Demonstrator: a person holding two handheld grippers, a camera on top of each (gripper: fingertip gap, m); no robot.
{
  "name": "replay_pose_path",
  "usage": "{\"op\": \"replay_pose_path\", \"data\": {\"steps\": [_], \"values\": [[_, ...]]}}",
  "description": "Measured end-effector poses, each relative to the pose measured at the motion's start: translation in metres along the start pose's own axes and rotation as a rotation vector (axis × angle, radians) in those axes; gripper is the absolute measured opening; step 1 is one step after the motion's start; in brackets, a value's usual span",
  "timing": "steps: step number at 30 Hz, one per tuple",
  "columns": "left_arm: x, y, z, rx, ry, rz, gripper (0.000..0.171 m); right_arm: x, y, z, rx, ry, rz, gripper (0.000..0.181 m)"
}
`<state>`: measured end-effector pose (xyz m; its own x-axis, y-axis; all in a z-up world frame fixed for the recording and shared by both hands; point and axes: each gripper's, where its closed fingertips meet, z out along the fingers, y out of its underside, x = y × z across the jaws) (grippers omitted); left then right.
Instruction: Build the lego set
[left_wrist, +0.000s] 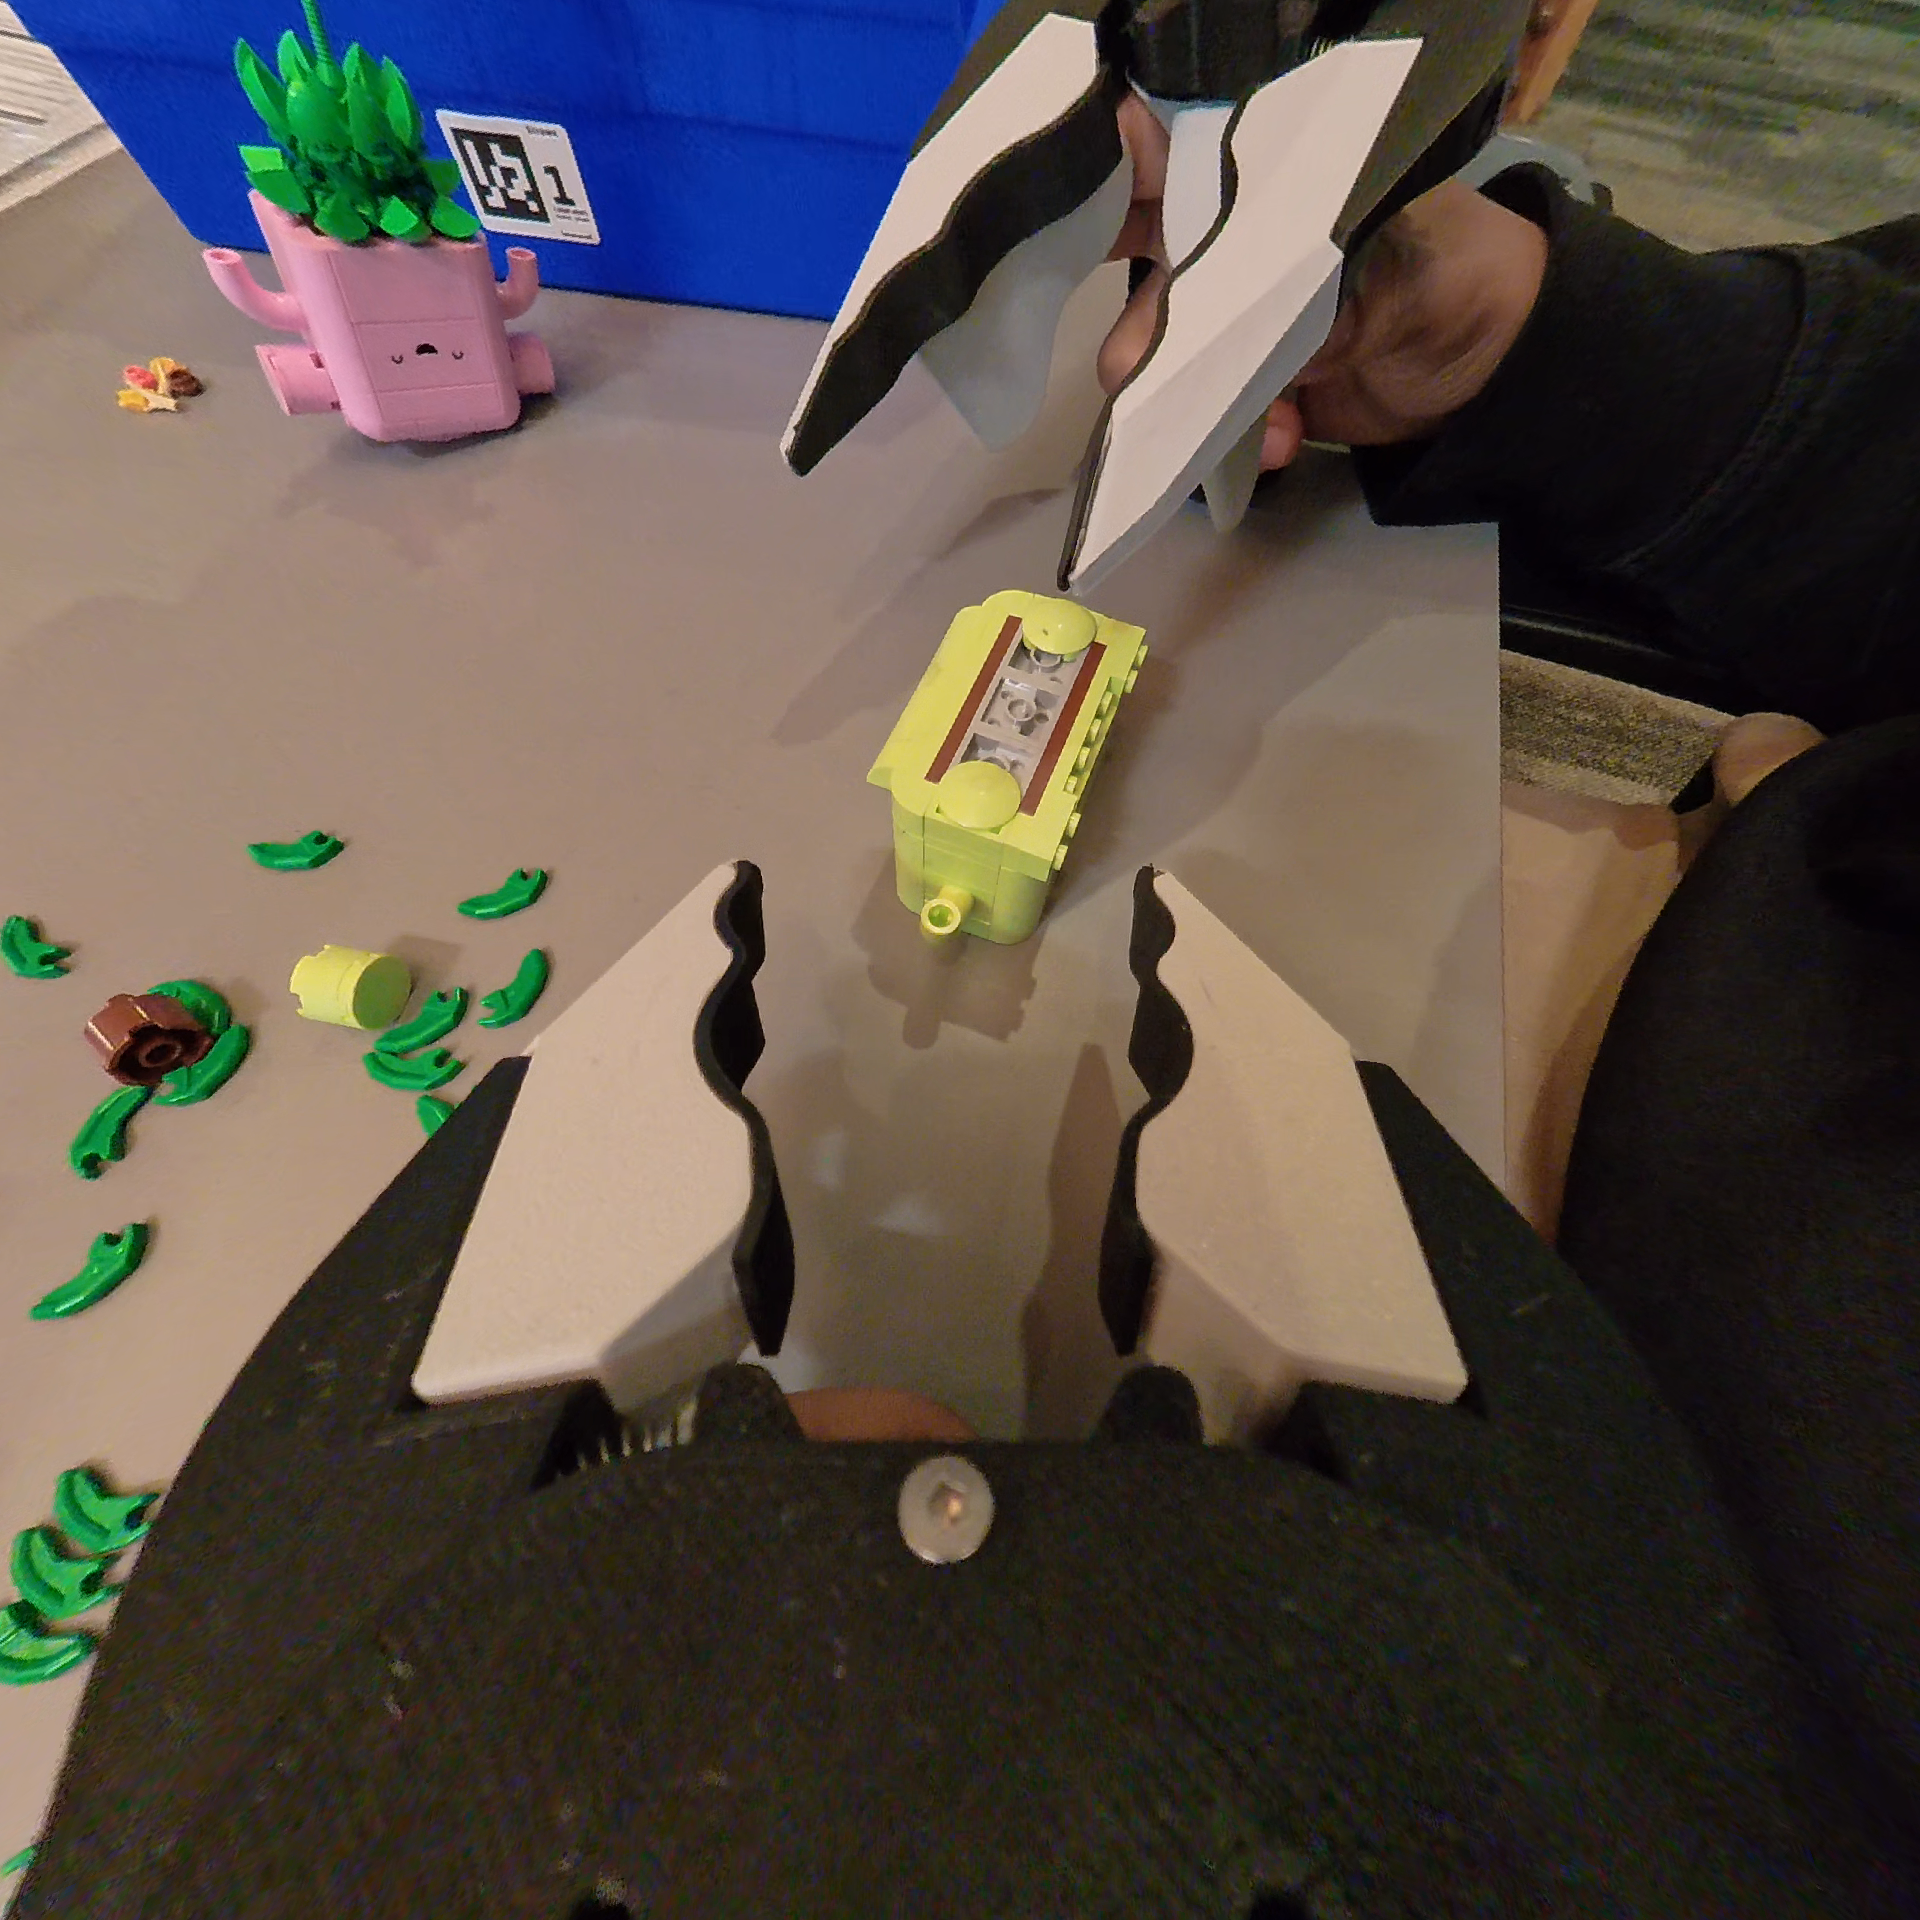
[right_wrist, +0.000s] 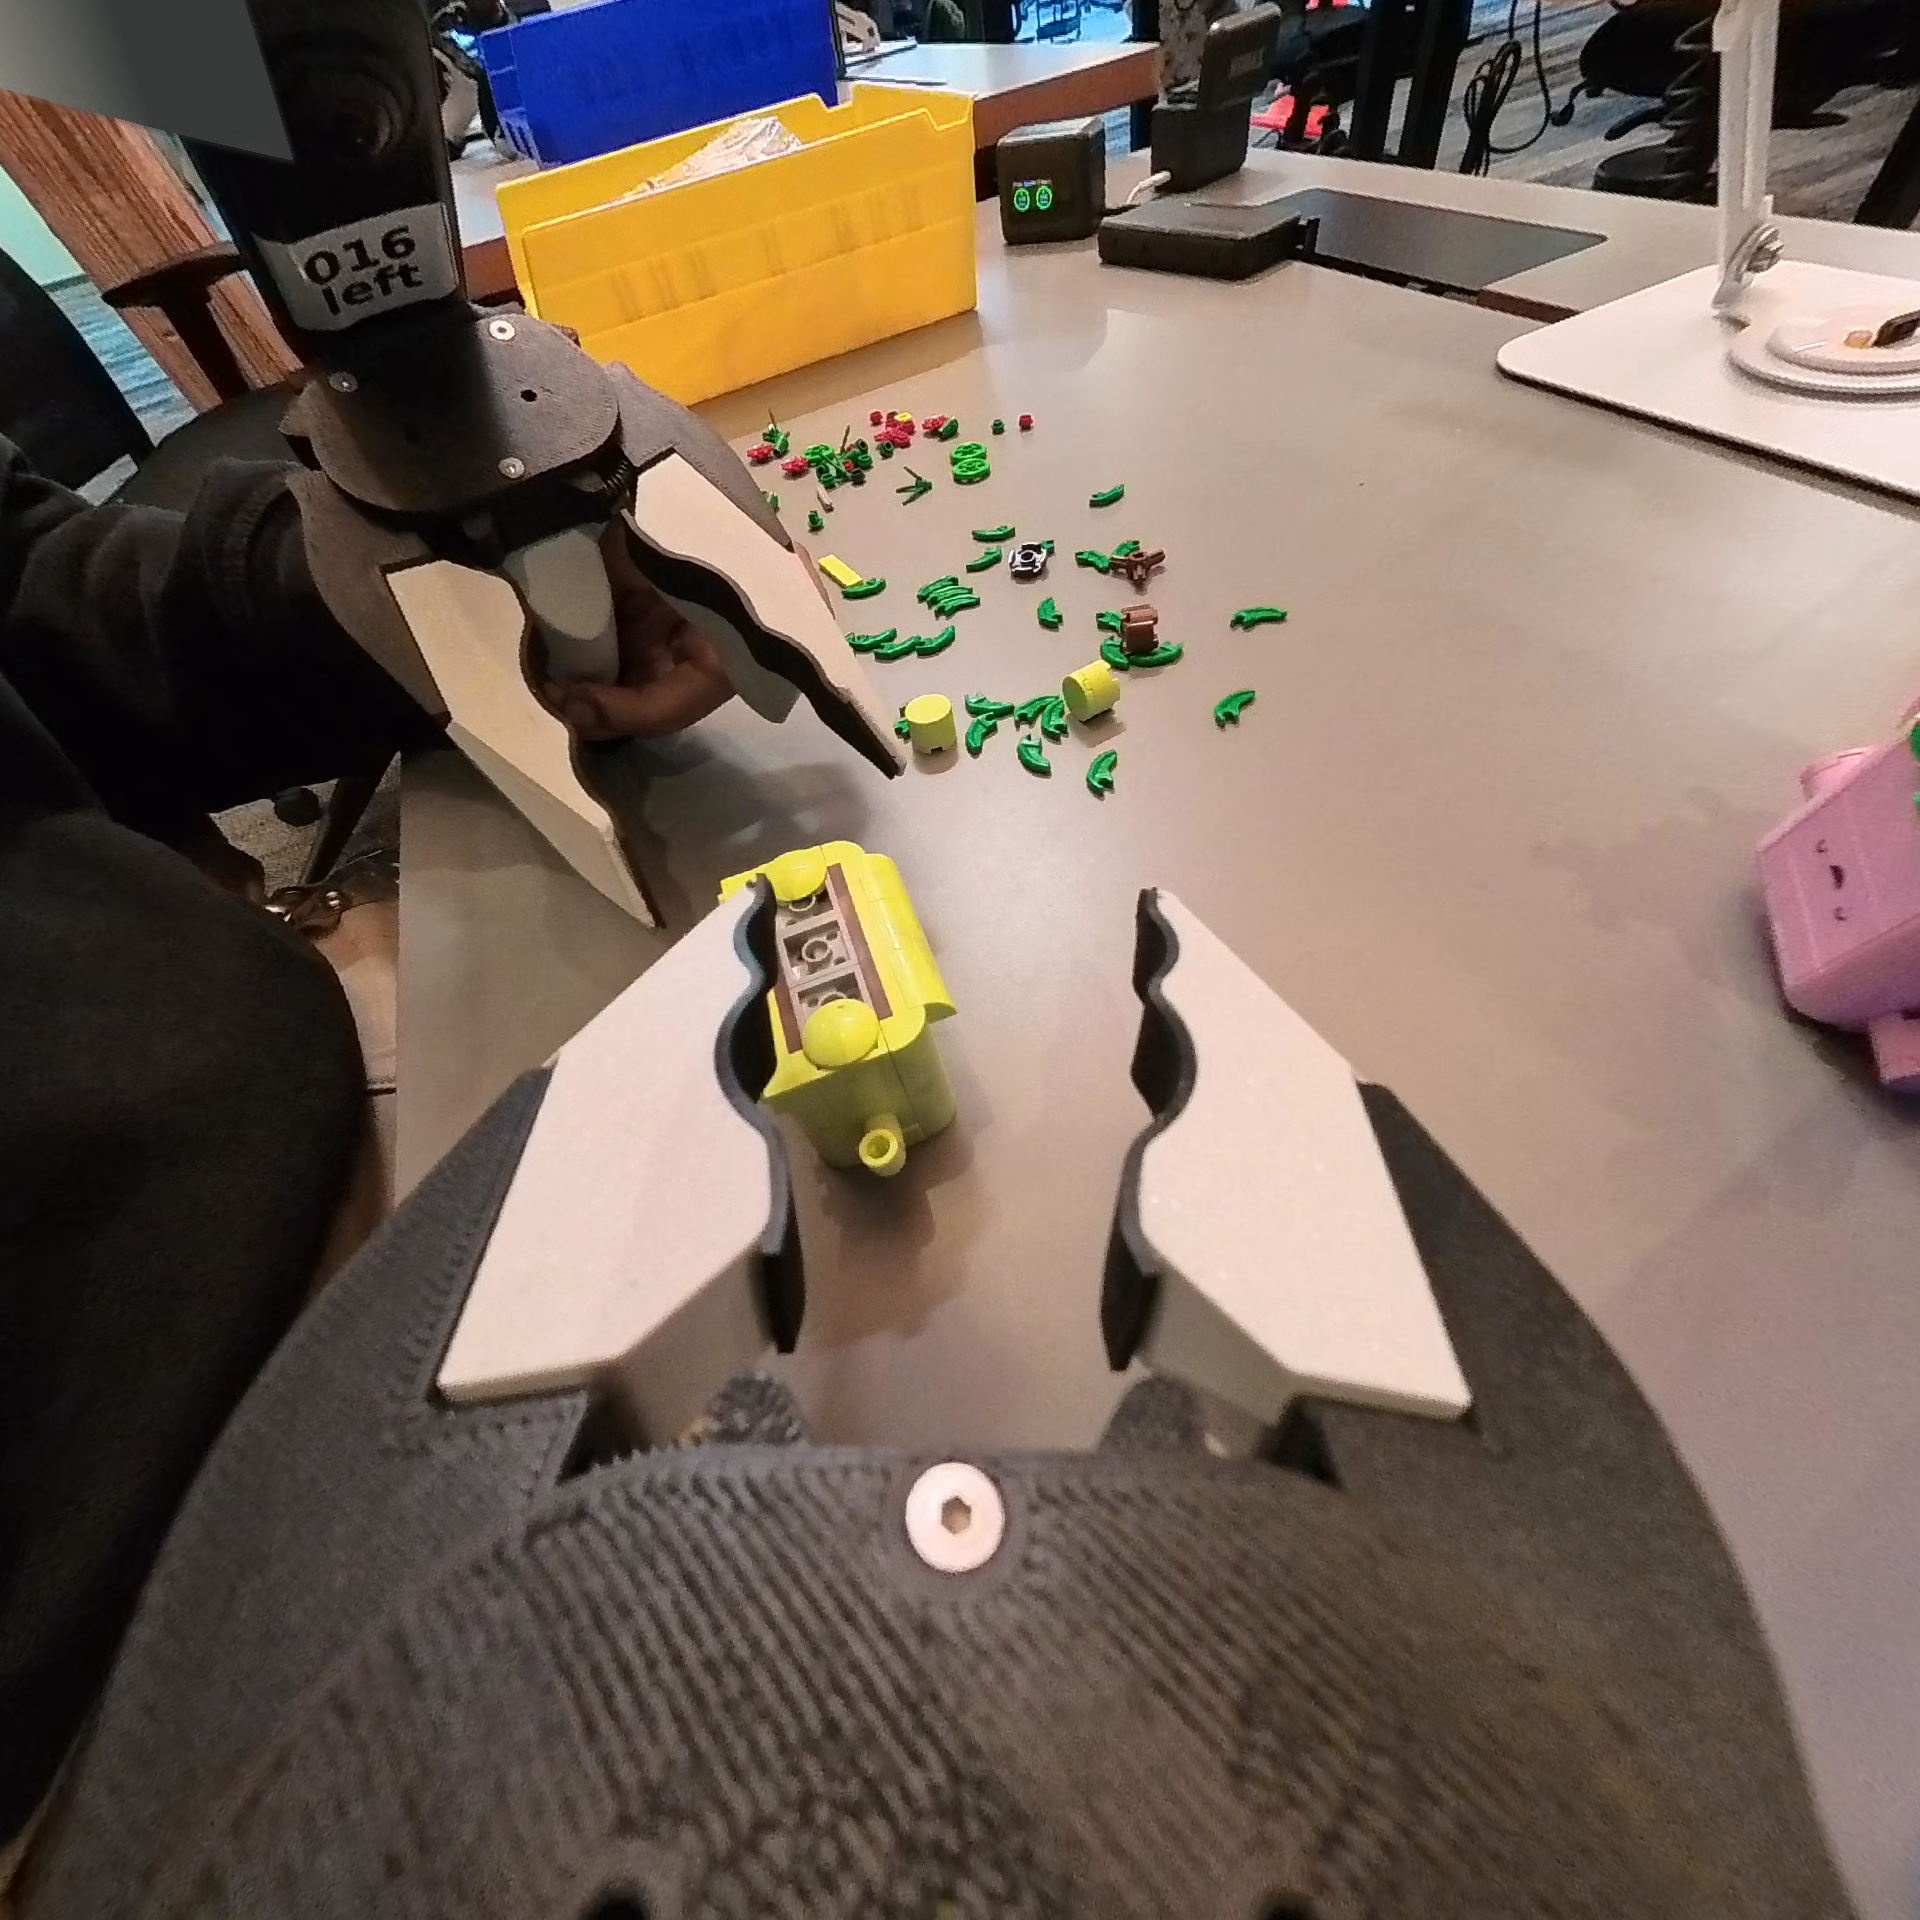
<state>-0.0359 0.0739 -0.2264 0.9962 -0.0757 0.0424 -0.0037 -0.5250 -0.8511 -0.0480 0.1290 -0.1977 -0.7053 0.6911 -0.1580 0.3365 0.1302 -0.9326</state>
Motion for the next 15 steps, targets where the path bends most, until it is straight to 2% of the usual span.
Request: {"op": "replay_pose_path", "data": {"steps": [9,15], "values": [[0.001,0.002,0.002,-0.019,-0.015,0.03,0.071,-0.002,0.0,0.0,0.004,-0.005,-0.008,0.068],[0.0,0.002,0.002,-0.016,-0.007,0.013,0.071,-0.014,0.0,-0.001,0.003,-0.065,-0.051,0.066]]}}
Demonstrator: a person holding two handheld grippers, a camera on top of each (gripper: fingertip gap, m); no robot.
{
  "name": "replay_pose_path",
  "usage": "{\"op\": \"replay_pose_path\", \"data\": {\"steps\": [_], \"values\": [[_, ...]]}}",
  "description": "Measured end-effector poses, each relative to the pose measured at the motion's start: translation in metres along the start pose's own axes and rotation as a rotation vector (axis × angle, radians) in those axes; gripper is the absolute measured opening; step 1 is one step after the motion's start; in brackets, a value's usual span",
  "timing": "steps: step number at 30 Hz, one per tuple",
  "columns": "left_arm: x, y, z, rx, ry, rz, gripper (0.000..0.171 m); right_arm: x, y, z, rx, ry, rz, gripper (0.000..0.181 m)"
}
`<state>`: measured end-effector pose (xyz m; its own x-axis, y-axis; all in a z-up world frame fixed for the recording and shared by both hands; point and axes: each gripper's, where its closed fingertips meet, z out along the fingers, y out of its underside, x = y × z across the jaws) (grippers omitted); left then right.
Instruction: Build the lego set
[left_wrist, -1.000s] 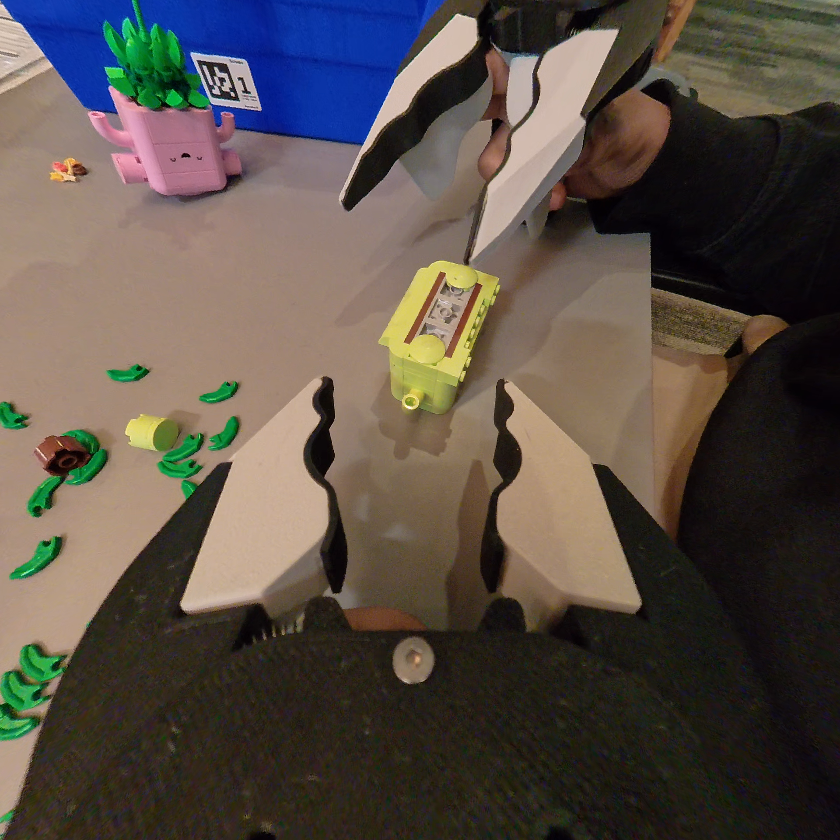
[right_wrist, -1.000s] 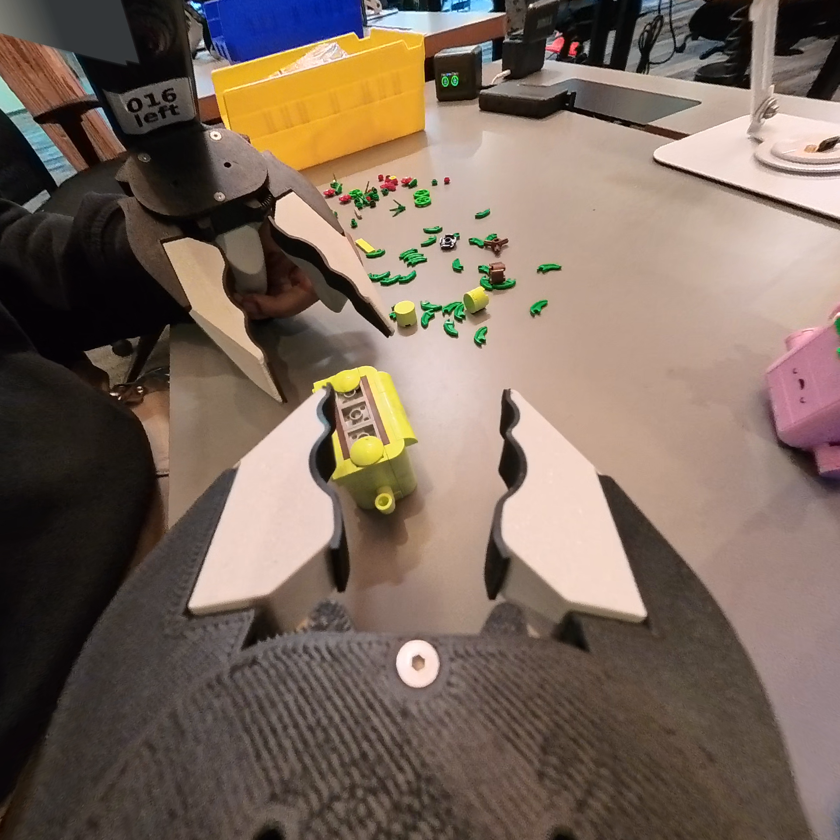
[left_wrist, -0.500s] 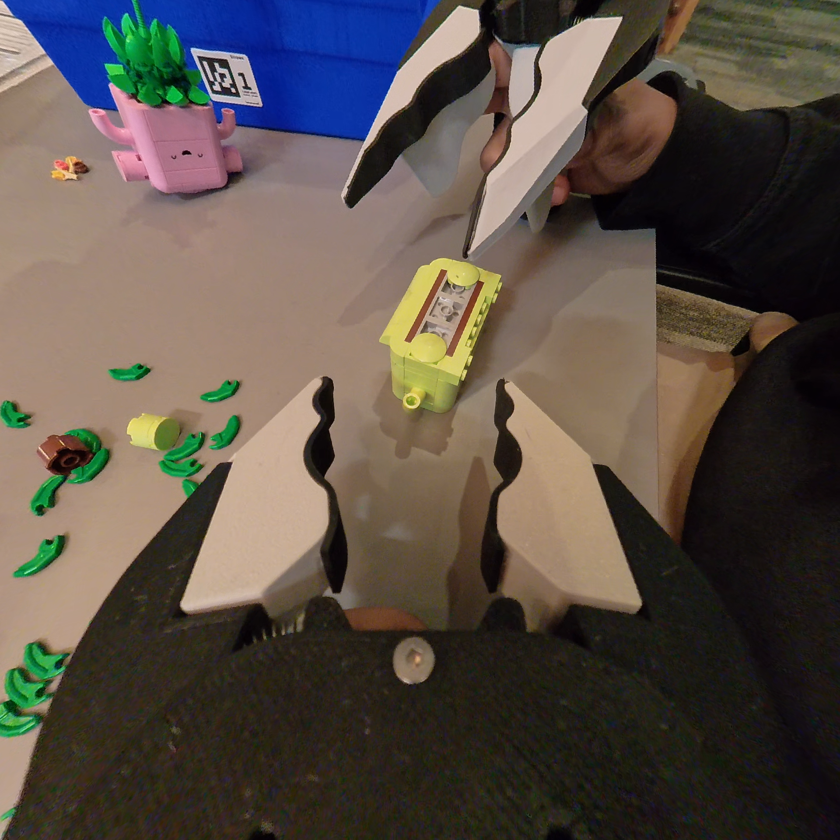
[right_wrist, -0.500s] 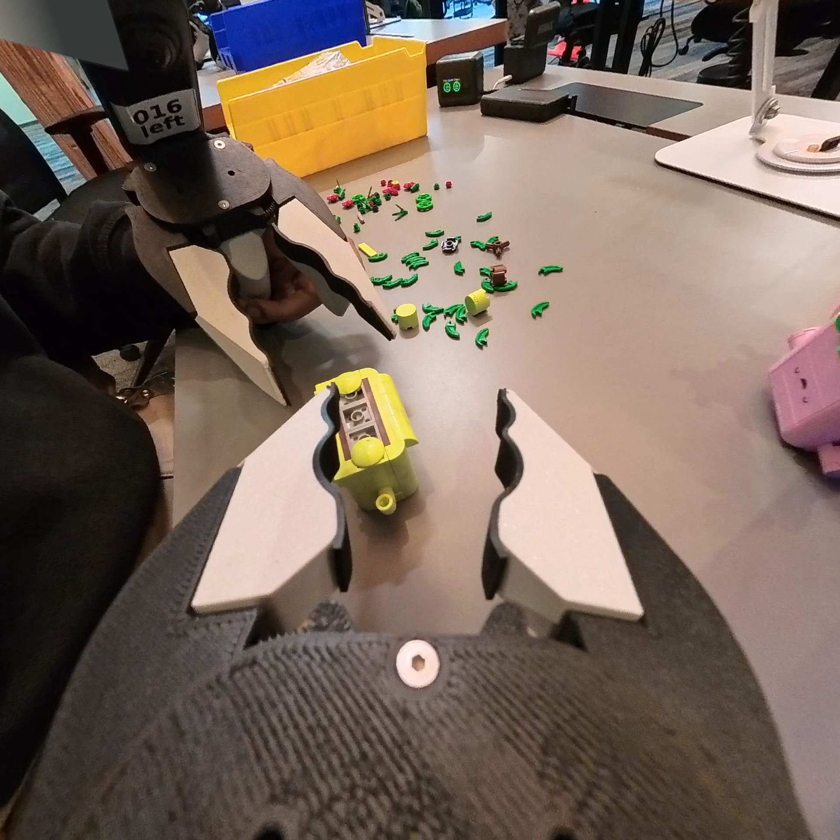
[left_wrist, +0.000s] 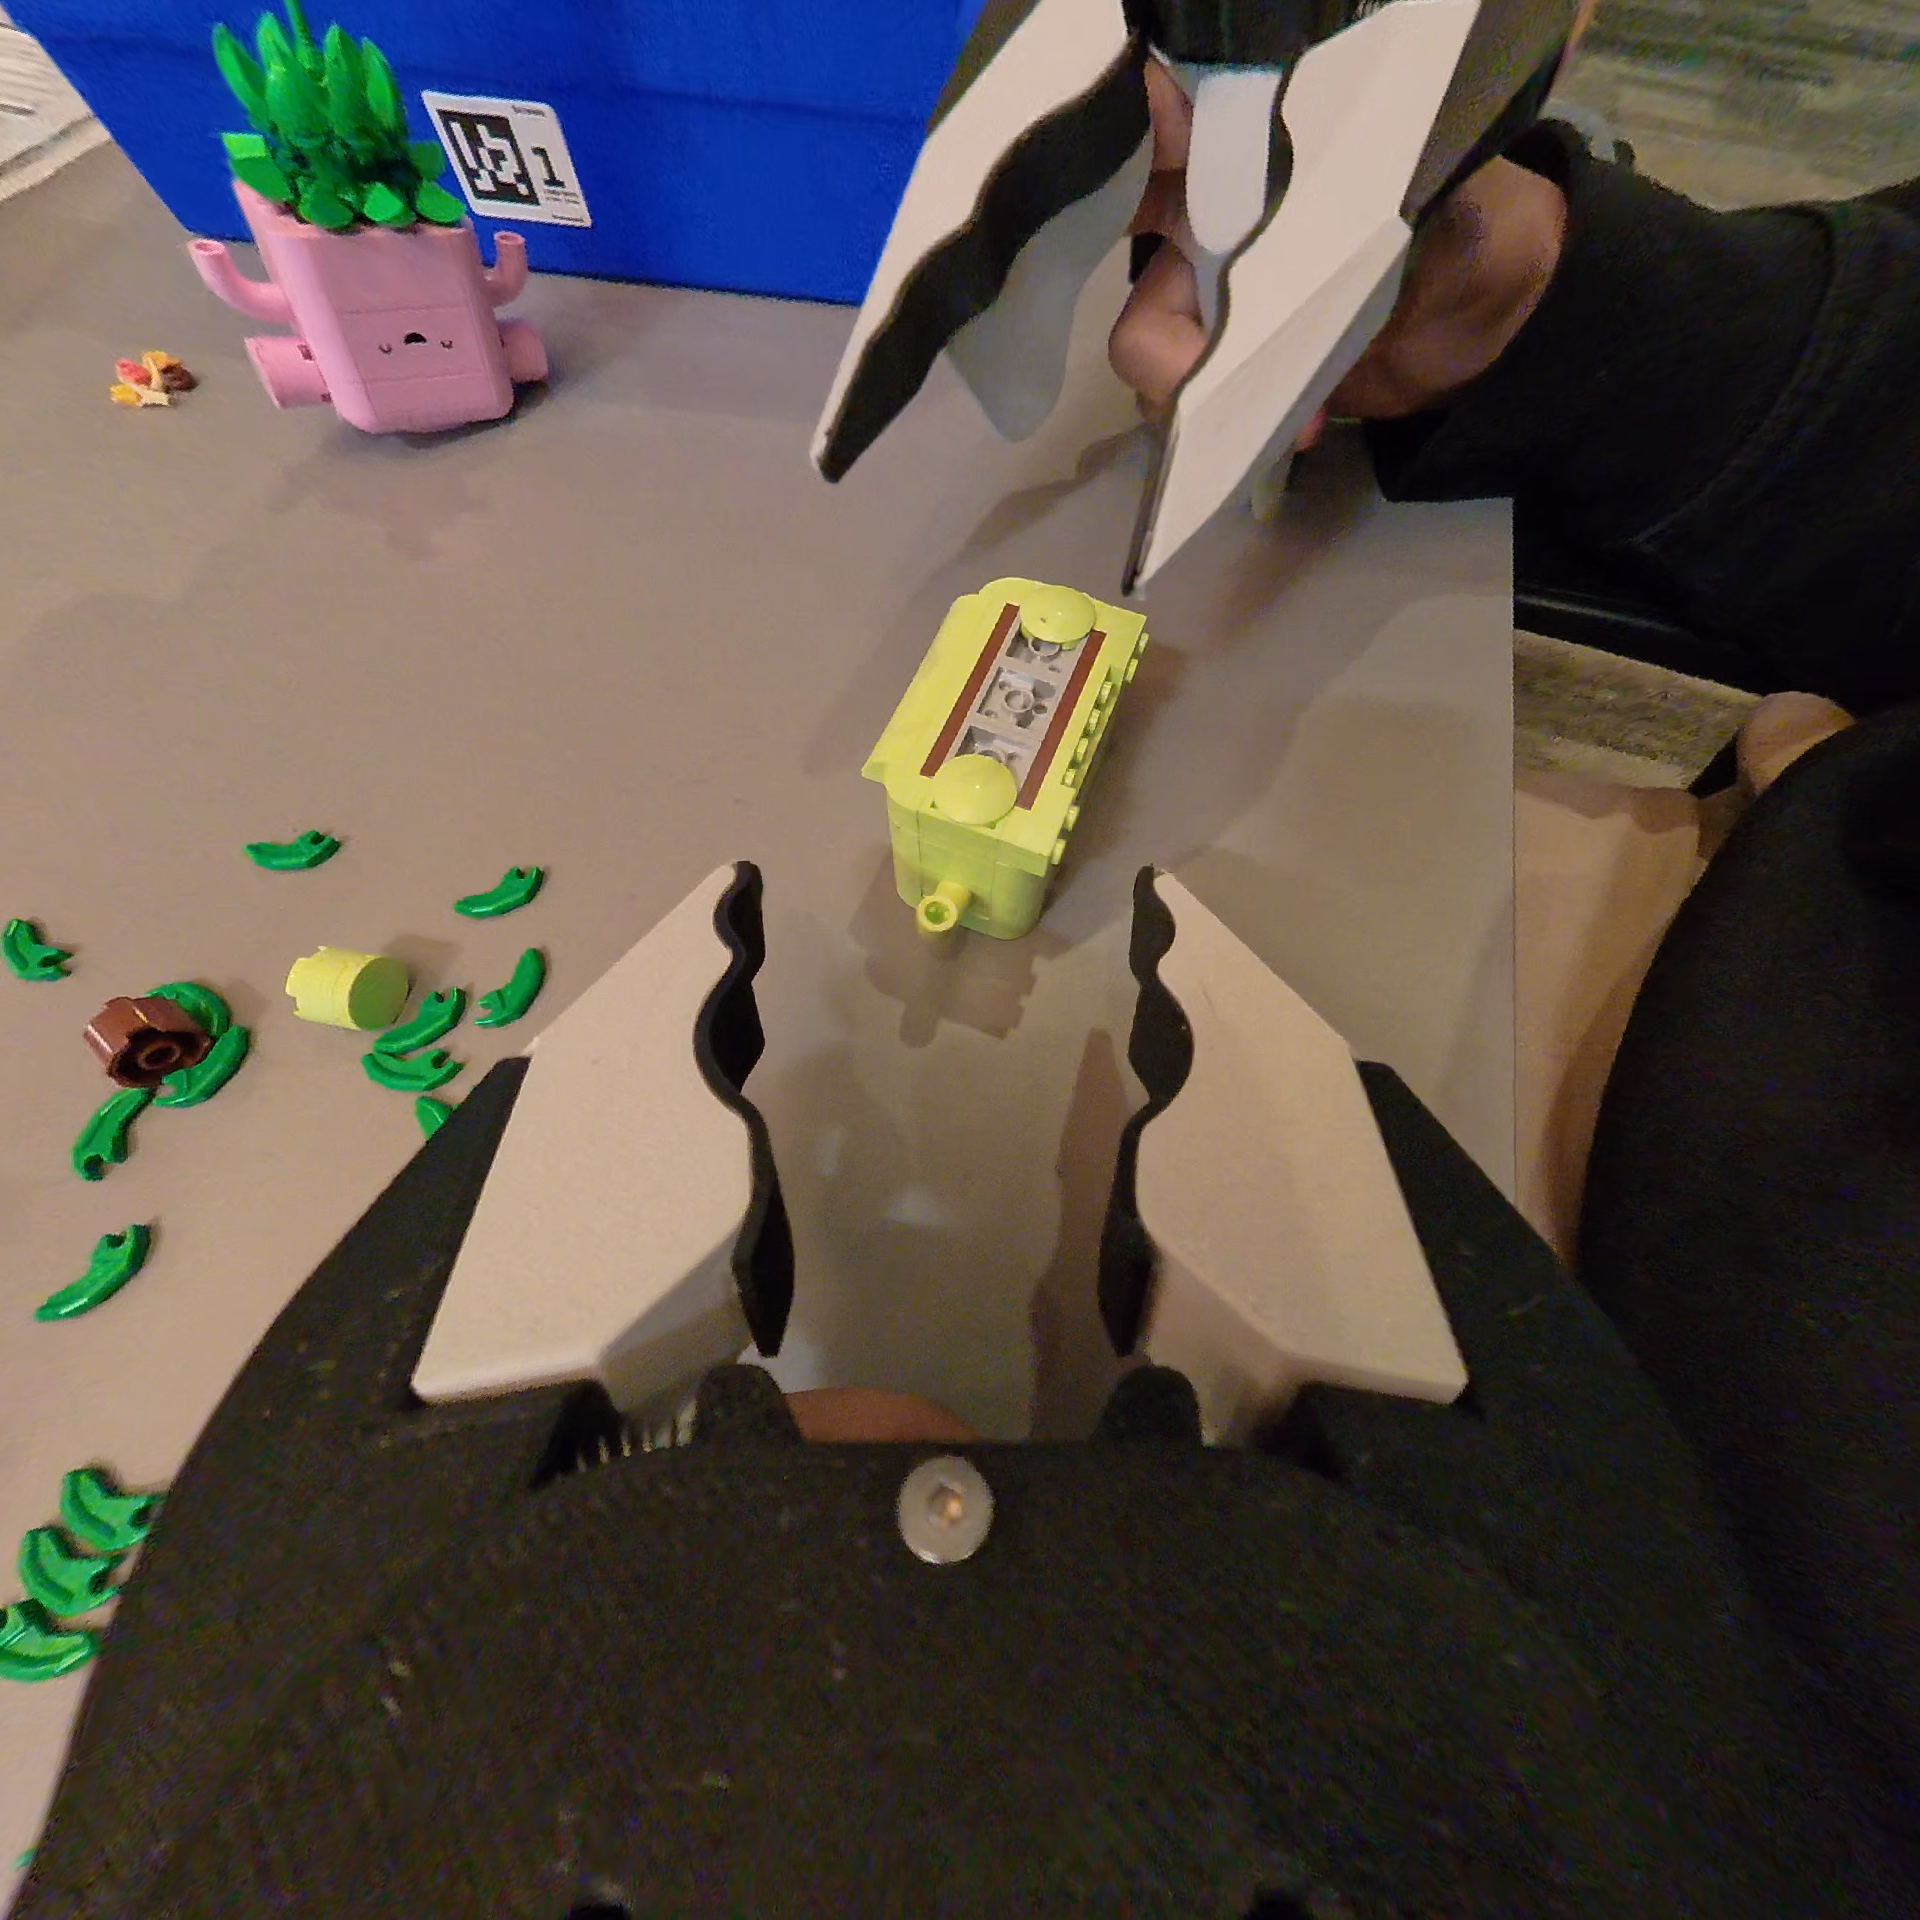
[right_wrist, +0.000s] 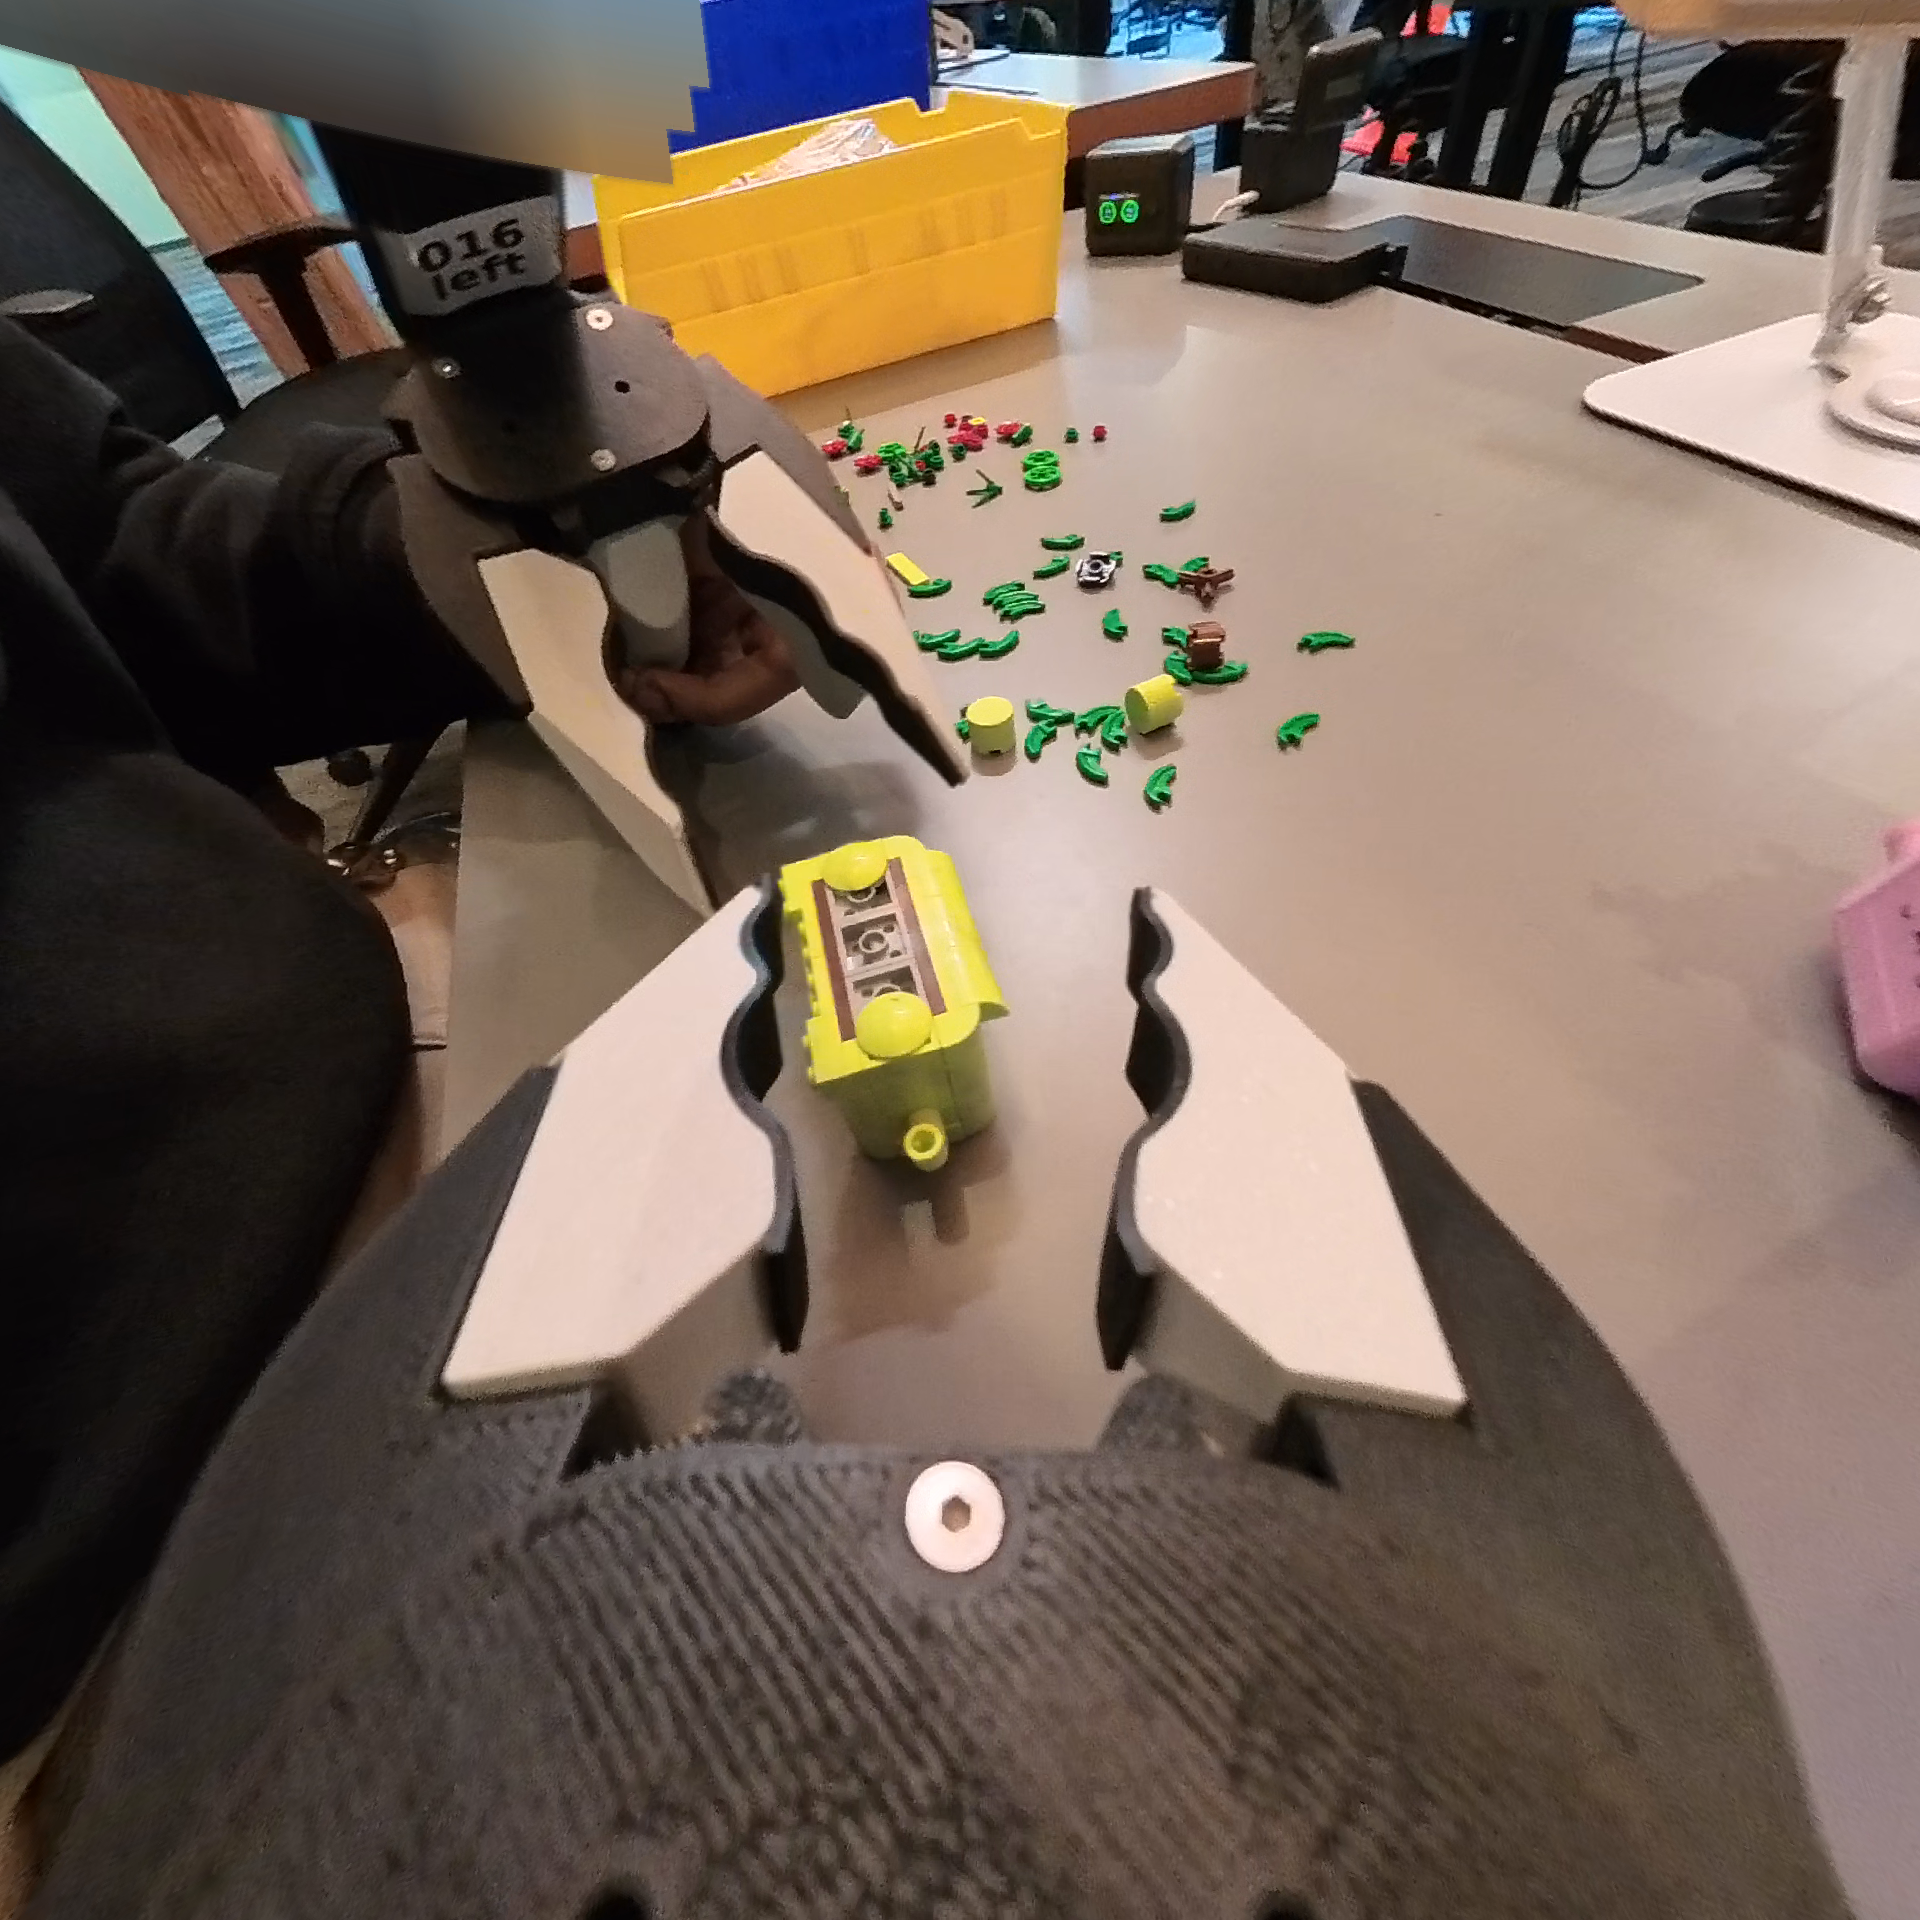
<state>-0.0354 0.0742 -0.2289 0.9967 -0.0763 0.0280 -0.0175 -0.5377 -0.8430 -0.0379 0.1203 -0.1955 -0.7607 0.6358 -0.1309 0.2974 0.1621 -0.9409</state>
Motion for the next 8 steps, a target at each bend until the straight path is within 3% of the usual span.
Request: {"op": "replay_pose_path", "data": {"steps": [8], "values": [[-0.0042,-0.0033,-0.0033,0.031,0.012,-0.053,0.071,-0.0017,0.0,-0.0001,0.0,-0.004,-0.01,0.057]]}}
